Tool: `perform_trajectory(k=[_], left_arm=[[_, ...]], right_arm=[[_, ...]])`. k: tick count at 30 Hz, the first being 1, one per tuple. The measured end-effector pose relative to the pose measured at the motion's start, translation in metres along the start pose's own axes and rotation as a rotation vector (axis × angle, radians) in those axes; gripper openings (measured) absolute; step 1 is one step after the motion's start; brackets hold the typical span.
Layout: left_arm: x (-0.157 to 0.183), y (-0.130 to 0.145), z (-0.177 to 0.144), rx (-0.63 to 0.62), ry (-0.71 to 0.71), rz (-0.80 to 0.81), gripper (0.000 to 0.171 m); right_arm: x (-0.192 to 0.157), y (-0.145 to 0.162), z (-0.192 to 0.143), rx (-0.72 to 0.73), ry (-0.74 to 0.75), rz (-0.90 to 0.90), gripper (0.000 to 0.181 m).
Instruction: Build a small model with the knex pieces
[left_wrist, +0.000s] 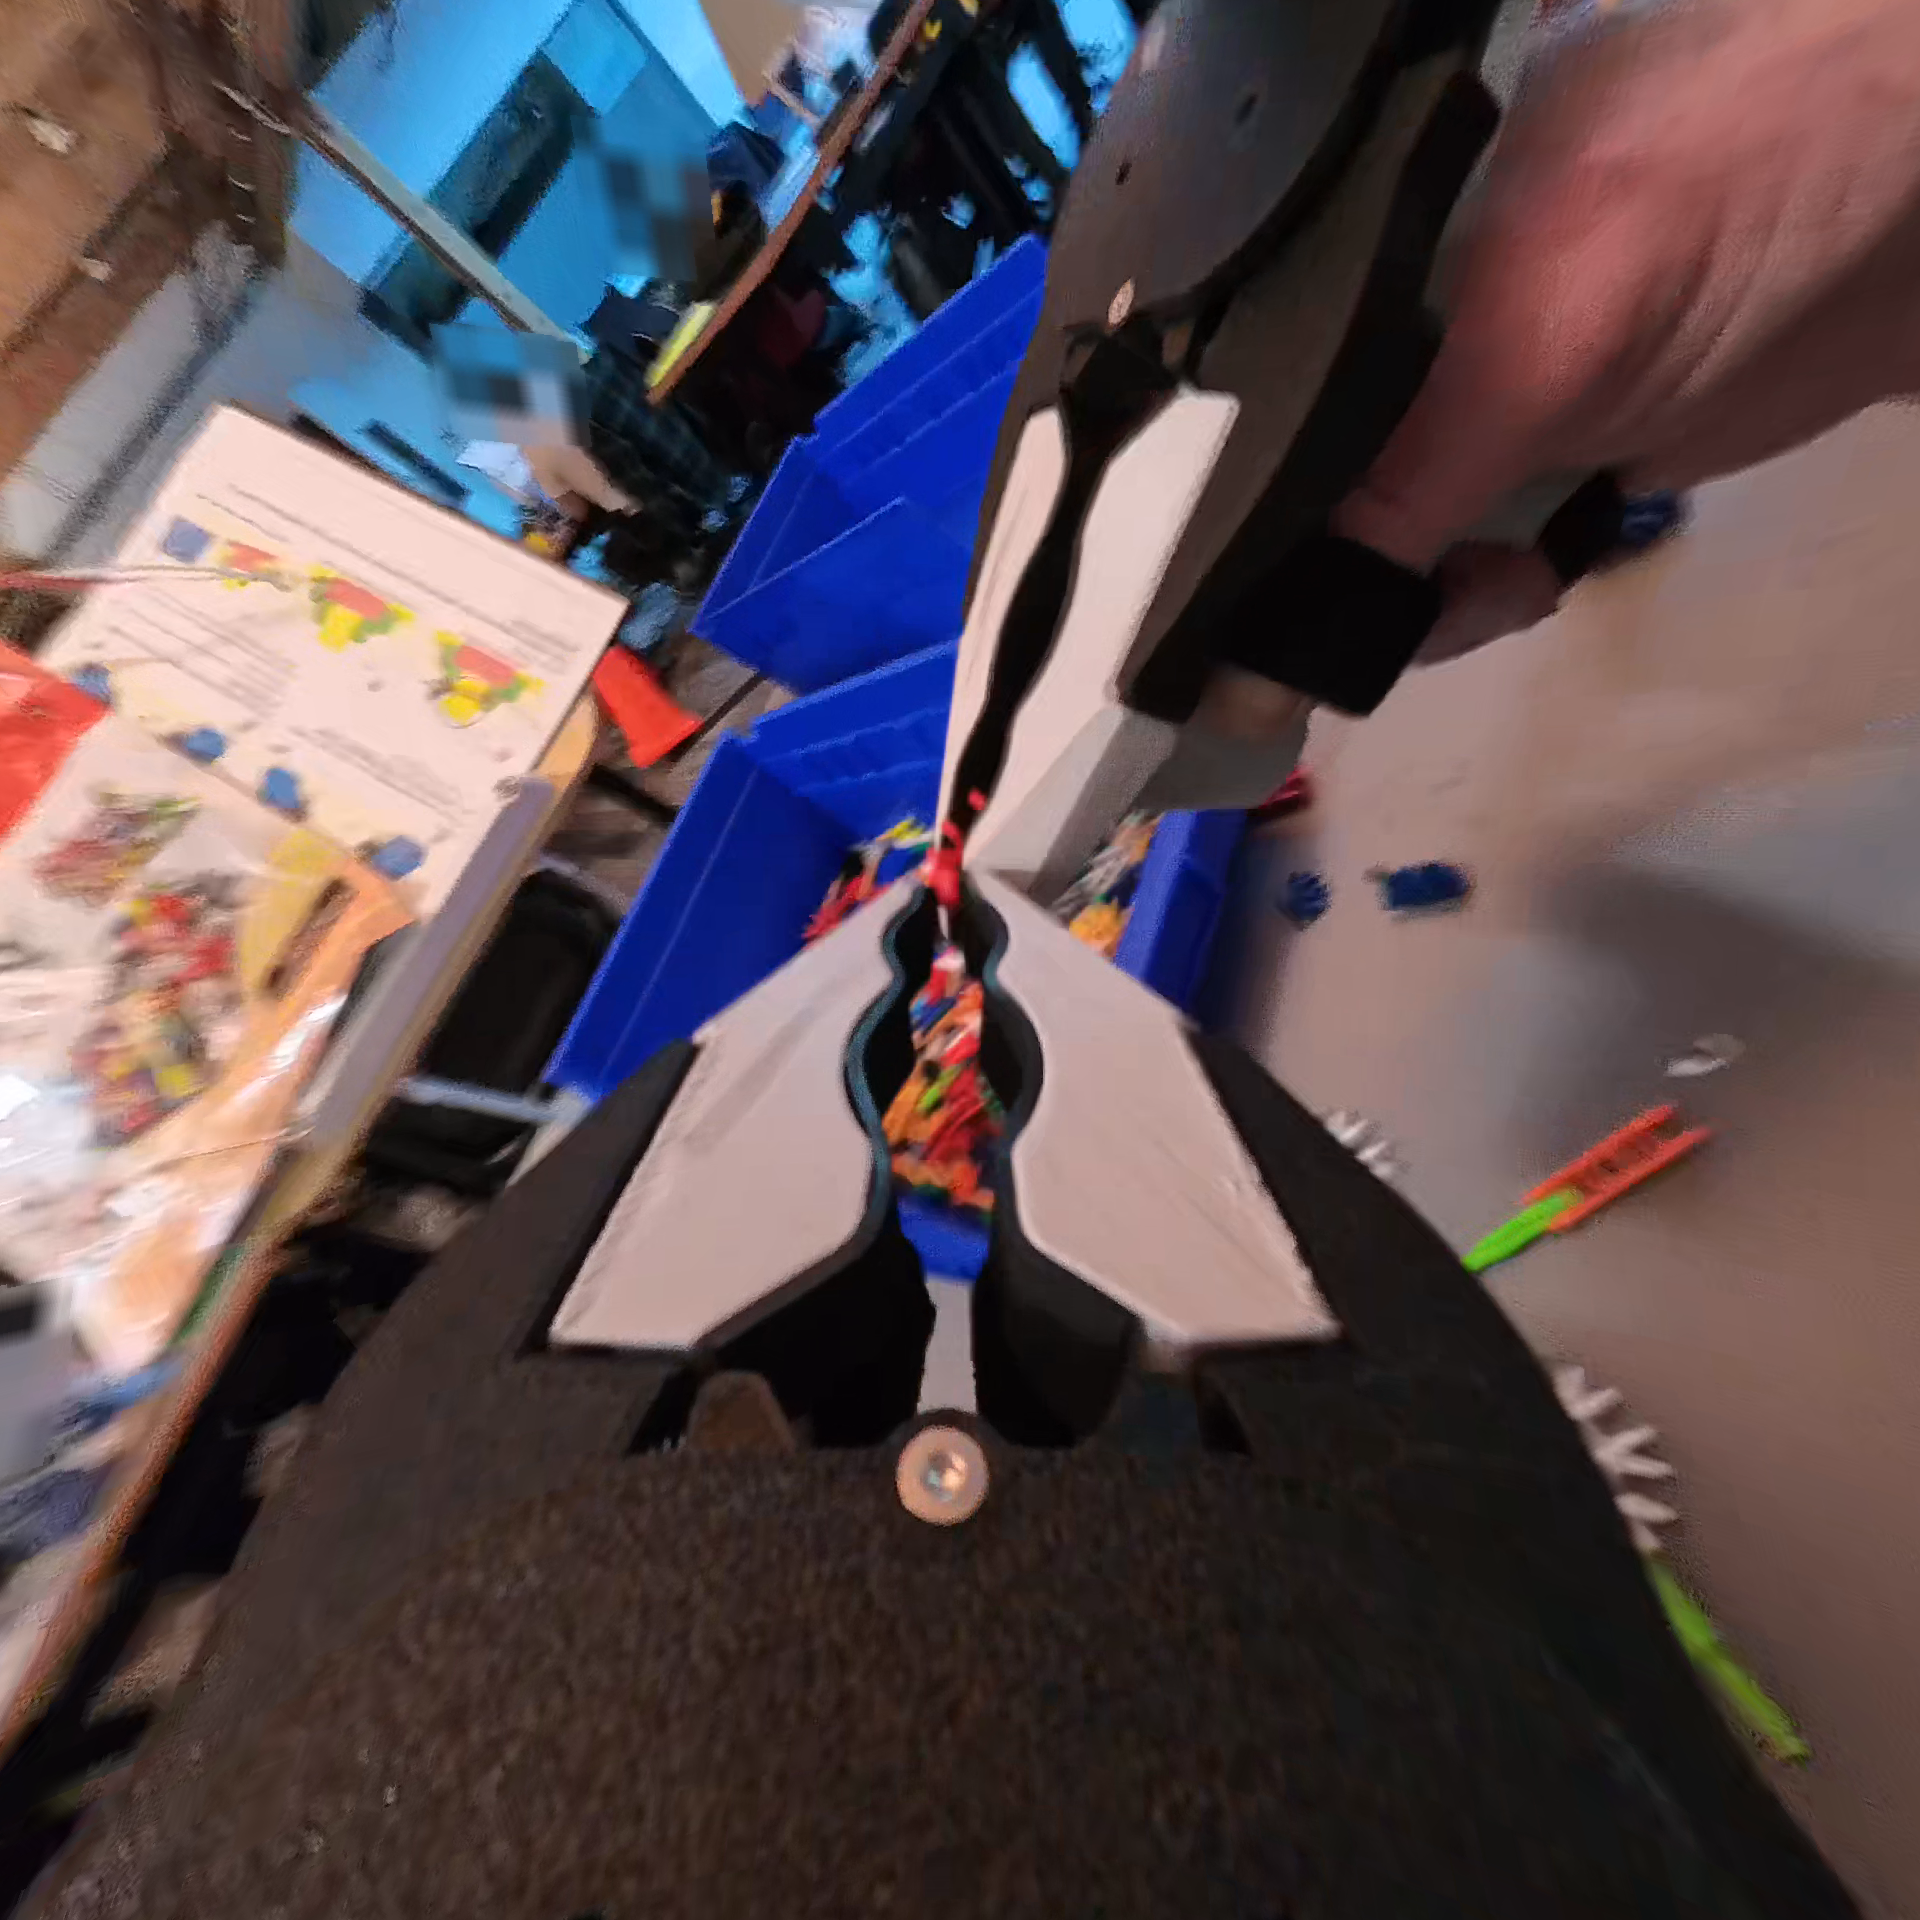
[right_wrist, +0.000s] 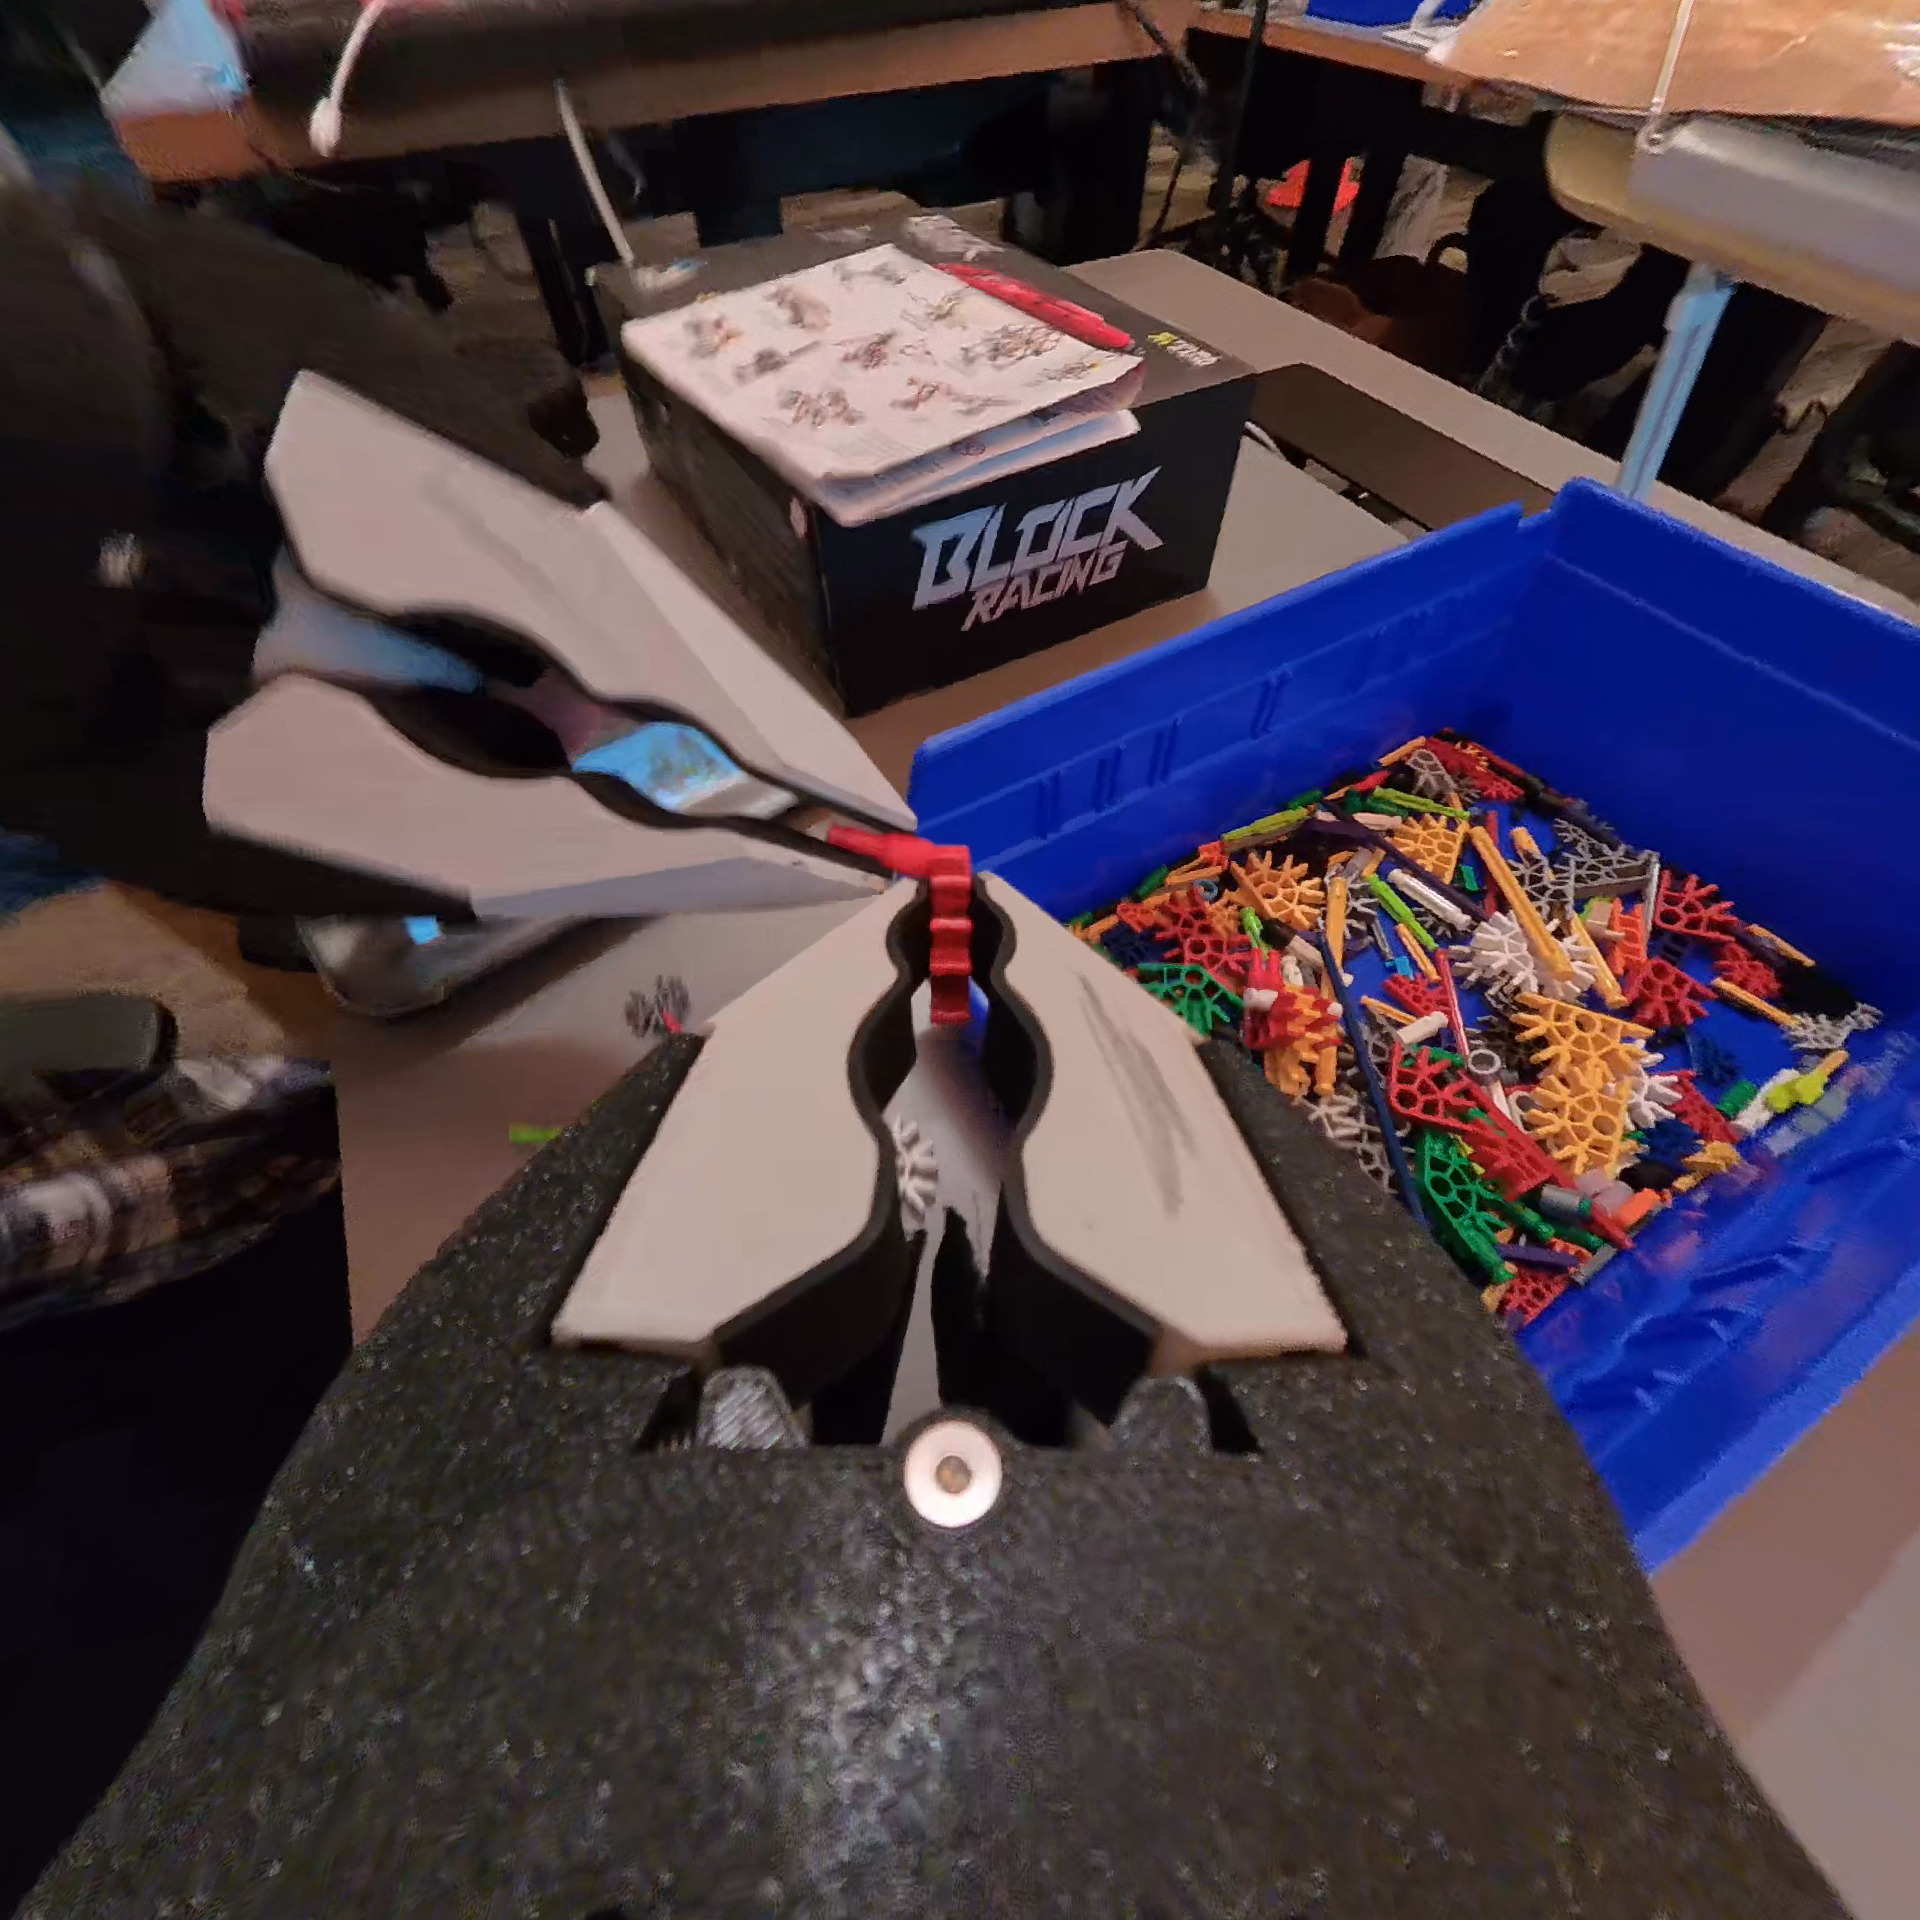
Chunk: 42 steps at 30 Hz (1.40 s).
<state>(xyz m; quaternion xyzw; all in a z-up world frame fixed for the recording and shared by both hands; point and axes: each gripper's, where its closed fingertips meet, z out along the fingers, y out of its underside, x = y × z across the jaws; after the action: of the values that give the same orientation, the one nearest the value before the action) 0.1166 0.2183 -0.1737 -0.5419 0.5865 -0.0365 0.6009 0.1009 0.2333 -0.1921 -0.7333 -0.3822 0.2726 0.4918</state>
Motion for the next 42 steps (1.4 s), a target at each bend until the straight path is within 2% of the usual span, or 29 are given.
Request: perform_trajectory(k=[2, 4, 5, 9, 12, 15, 20, 26, 29, 34, 37, 42], left_arm=[[-0.010, 0.001, 0.008, -0.041, -0.045, 0.085, 0.001], [-0.020, 0.011, 0.022, -0.086, 0.008, 0.038, 0.001], [-0.027, 0.016, 0.030, -0.108, 0.002, 0.073, 0.001], [-0.042, 0.019, 0.043, -0.110, -0.064, 0.133, 0.002], [-0.042, 0.021, 0.045, -0.102, -0.071, 0.102, 0.003], [-0.048, 0.020, 0.034, -0.063, -0.052, -0.022, 0.002], [-0.046, 0.030, 0.010, -0.106, 0.010, -0.020, 0.003], [-0.061, 0.037, -0.033, -0.105, 0.007, -0.104, 0.003], [-0.065, 0.047, -0.050, -0.130, 0.000, -0.111, 0.003], [-0.057, 0.062, -0.064, -0.148, 0.008, -0.148, 0.003], [-0.057, 0.064, -0.070, -0.133, 0.001, -0.171, 0.003], [-0.057, 0.061, -0.080, -0.080, 0.003, -0.192, 0.003]], right_arm=[[0.011, -0.005, 0.004, 0.021, 0.011, 0.049, 0.001], [0.029, -0.004, 0.013, -0.006, 0.062, 0.075, 0.001], [0.038, -0.003, 0.018, -0.016, 0.070, 0.108, 0.002], [0.056, -0.011, 0.027, 0.069, 0.051, 0.308, 0.002], [0.060, -0.008, 0.030, 0.080, 0.079, 0.332, 0.003], [0.067, -0.001, 0.026, 0.037, 0.146, 0.269, 0.003], [0.083, 0.022, 0.029, -0.144, 0.279, 0.094, 0.004], [0.089, 0.041, 0.037, -0.255, 0.317, 0.065, 0.005], [0.091, 0.046, 0.039, -0.278, 0.316, 0.074, 0.014], [0.091, 0.046, 0.037, -0.288, 0.338, 0.055, 0.019], [0.090, 0.032, 0.029, -0.241, 0.379, -0.006, 0.019], [0.047, -0.007, 0.023, -0.100, 0.231, -0.060, 0.016]])
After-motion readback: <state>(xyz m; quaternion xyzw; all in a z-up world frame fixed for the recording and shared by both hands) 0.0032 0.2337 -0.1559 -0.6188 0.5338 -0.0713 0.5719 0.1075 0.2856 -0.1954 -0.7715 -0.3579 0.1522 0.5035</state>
